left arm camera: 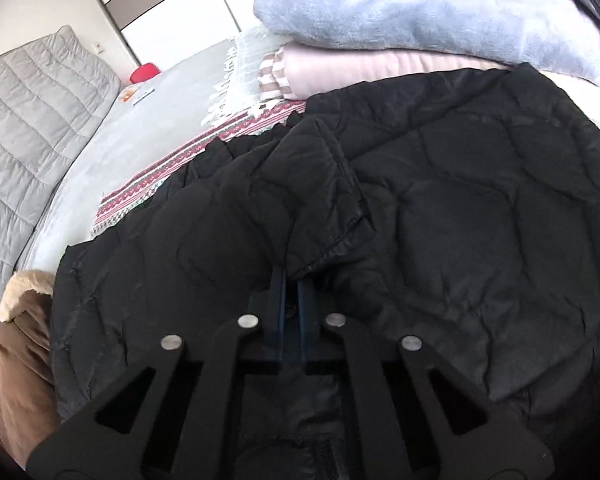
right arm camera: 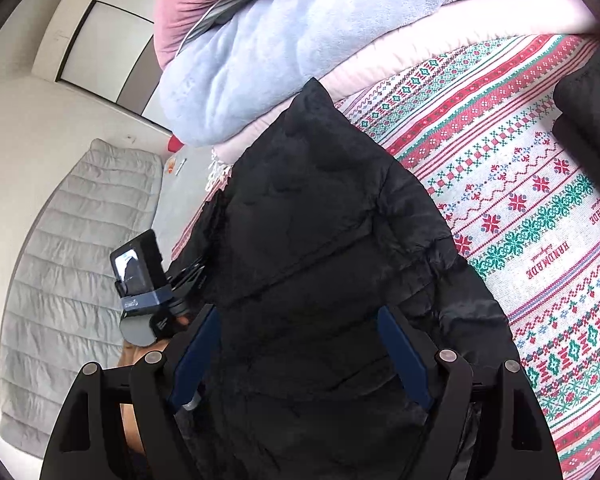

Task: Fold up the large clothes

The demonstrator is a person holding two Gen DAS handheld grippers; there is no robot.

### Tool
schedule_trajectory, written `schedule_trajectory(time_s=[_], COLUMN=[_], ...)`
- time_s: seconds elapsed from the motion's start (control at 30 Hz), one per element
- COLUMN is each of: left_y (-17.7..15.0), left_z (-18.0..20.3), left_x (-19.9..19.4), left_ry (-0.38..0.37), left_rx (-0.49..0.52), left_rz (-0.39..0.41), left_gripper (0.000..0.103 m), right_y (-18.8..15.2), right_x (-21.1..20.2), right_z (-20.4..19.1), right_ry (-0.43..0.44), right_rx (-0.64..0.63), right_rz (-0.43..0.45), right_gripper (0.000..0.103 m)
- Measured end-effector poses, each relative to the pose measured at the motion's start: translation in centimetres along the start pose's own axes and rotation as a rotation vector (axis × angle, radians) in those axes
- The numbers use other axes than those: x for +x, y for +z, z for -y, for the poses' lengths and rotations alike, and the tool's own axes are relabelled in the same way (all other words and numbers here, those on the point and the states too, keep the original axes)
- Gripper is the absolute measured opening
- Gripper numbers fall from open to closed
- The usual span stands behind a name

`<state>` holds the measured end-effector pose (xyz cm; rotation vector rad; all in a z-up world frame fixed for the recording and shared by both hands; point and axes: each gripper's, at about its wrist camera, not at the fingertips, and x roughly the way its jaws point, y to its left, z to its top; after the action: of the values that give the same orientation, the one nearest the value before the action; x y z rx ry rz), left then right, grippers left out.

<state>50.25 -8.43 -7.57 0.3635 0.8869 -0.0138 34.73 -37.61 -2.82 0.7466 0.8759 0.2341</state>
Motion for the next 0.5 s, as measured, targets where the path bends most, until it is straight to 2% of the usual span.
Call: schedule_trajectory(time_s=[0.13, 0.23, 0.33, 0.5], left_y=[-1.2, -2.2, -3.4, -5.3], left_z=[-0.3, -0.7, -0.9, 0.0], left_x=[-3.6, -5.4, -5.6, -3.7], left_ry=[-0.106, -0.146, -0.258, -0.286], left_rx=[-0.001, -0.013, -0.048, -0.078], left_rz=[0.068, 0.086, 0.048, -0.058], left_gripper=[0.005, 0.005, 0.006, 0.012], right_y=[0.1, 0.1, 0.2, 0.2], right_x=[-0.3, -0.2, 0.0, 0.0], right_z=[0.0, 0.1, 0.2, 0.0], right_ry=[0.001, -0.008, -0.011, -0.042], right_rx=[-0.002, 0.001, 0.003, -0.029], right_rz=[0.013, 0.016, 0.012, 0.019], right_gripper=[0.082, 0.082, 0.082, 0.082])
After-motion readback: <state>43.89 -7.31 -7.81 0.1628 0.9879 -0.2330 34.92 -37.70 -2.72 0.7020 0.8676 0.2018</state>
